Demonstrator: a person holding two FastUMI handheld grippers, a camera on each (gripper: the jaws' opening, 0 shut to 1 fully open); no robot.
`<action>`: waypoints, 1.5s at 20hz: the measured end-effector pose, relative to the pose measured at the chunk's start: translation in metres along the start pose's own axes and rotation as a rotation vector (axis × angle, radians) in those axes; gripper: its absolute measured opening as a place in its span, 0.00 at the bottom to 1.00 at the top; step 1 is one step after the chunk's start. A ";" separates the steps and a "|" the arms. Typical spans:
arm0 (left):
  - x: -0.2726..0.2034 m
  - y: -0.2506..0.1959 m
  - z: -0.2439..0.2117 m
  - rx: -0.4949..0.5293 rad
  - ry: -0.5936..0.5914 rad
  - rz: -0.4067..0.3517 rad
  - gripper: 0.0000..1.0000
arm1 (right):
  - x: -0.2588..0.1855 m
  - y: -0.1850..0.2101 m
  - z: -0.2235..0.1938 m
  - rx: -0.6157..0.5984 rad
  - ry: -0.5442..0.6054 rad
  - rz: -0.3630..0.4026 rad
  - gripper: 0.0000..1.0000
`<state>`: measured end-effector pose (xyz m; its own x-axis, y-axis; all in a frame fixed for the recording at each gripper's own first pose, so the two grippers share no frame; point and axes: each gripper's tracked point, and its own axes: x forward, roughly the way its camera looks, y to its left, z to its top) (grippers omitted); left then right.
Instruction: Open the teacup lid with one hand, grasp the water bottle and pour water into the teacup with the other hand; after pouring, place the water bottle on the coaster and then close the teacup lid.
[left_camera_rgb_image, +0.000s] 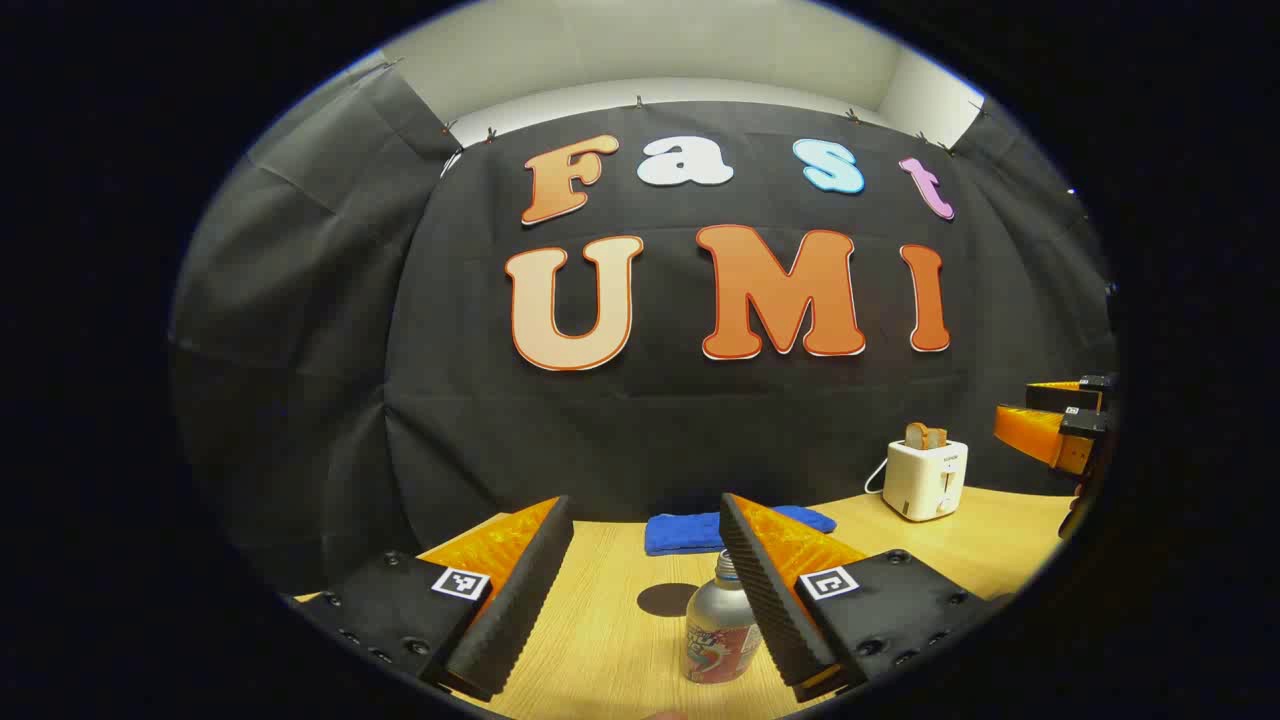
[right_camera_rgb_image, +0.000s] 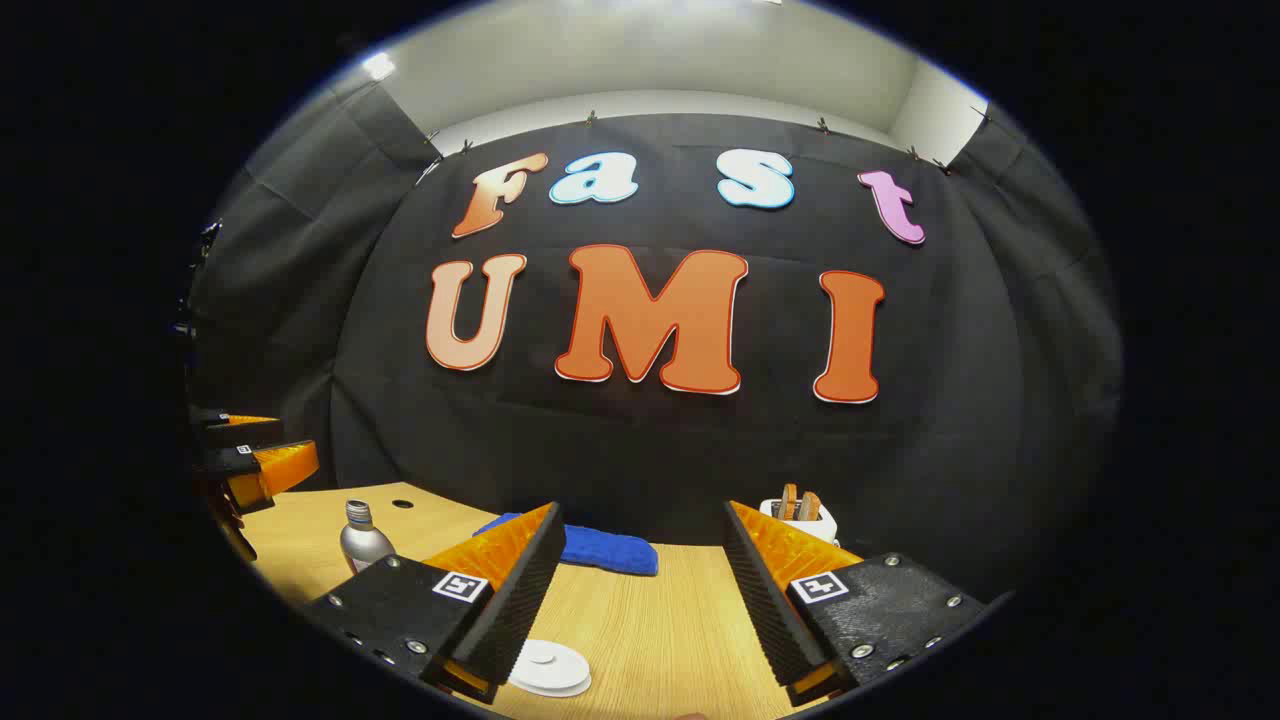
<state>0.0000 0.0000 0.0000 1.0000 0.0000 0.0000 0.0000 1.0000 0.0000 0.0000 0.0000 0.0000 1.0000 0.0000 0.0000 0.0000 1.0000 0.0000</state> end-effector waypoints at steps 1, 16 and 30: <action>0.000 0.000 0.000 0.002 0.000 0.001 1.00 | 0.001 0.000 -0.001 0.003 0.001 0.000 0.94; -0.002 0.000 -0.003 0.005 0.002 -0.004 1.00 | 0.003 0.008 -0.014 0.014 0.032 0.027 0.94; -0.007 -0.038 -0.065 0.000 0.122 -0.103 1.00 | 0.006 0.051 -0.109 0.019 0.256 0.155 0.93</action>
<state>-0.0070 -0.0378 -0.0650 0.9873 -0.1022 -0.1213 0.1022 0.9947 -0.0063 0.0056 0.0514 -0.1094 0.9555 0.1554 -0.2509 -0.1505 0.9879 0.0385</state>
